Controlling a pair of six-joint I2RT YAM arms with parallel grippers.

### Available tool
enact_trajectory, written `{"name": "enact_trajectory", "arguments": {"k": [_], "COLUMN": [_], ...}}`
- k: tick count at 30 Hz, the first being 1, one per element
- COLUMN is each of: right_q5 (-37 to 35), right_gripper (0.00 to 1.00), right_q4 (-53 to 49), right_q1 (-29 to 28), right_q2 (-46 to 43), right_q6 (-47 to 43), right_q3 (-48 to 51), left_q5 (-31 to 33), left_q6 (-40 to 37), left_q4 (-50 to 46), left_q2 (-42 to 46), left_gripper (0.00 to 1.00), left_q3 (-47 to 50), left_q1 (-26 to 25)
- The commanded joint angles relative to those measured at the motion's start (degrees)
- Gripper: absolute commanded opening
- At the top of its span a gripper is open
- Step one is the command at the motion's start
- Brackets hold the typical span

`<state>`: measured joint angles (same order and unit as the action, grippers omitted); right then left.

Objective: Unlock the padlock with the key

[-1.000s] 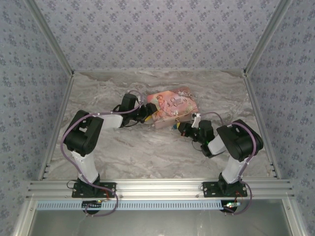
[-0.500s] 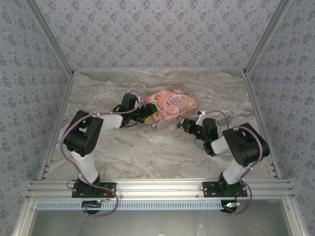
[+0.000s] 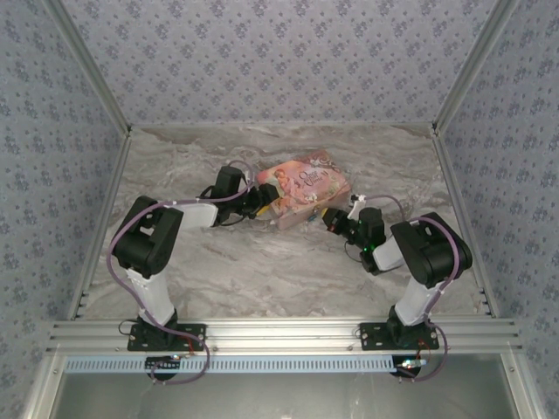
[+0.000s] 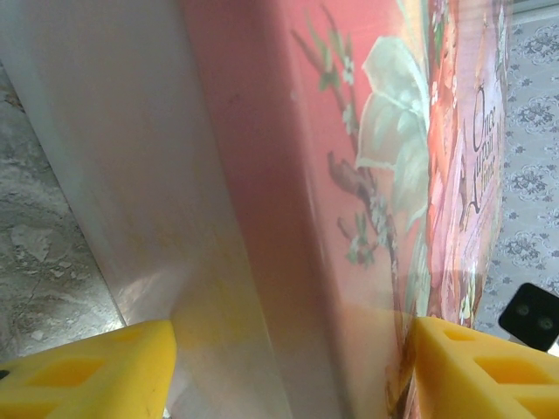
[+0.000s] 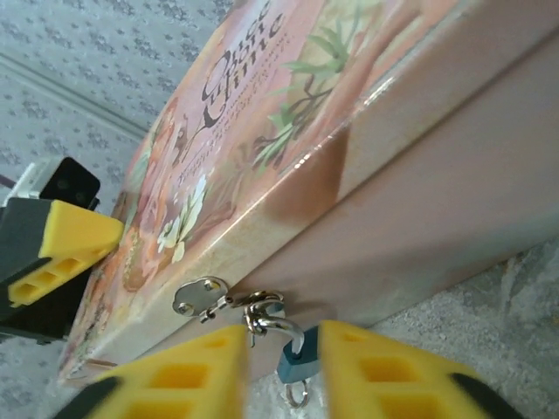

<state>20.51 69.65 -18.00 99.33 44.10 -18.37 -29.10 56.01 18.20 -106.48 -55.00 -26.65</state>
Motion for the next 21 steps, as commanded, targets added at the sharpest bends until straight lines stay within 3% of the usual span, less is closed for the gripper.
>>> {"name": "enact_trajectory", "arguments": {"k": [1, 4, 7, 21], "right_q5": [3.9, 6.3, 7.0, 10.0], "right_gripper": [0.44, 0.59, 0.68, 0.68], "right_q4": [4.1, 4.2, 4.0, 6.2], "right_q1": [0.7, 1.1, 1.7, -0.1], "right_q2": [0.4, 0.6, 1.4, 7.9], "right_q6": [-4.3, -5.7, -6.0, -5.6], "right_q3": [0.3, -0.4, -1.2, -5.8], "left_q5": [3.2, 2.9, 3.0, 2.8], "left_q6": [-1.5, -1.4, -1.4, -1.3], "left_q4": [-9.5, -9.3, -9.2, -9.1], "left_q2": [-1.1, -1.1, -1.0, -0.8], "left_gripper": [0.68, 0.68, 0.68, 0.67], "left_q3": [1.8, 1.9, 2.0, 2.0], "left_q1": [0.2, 0.2, 0.2, 0.1]}}
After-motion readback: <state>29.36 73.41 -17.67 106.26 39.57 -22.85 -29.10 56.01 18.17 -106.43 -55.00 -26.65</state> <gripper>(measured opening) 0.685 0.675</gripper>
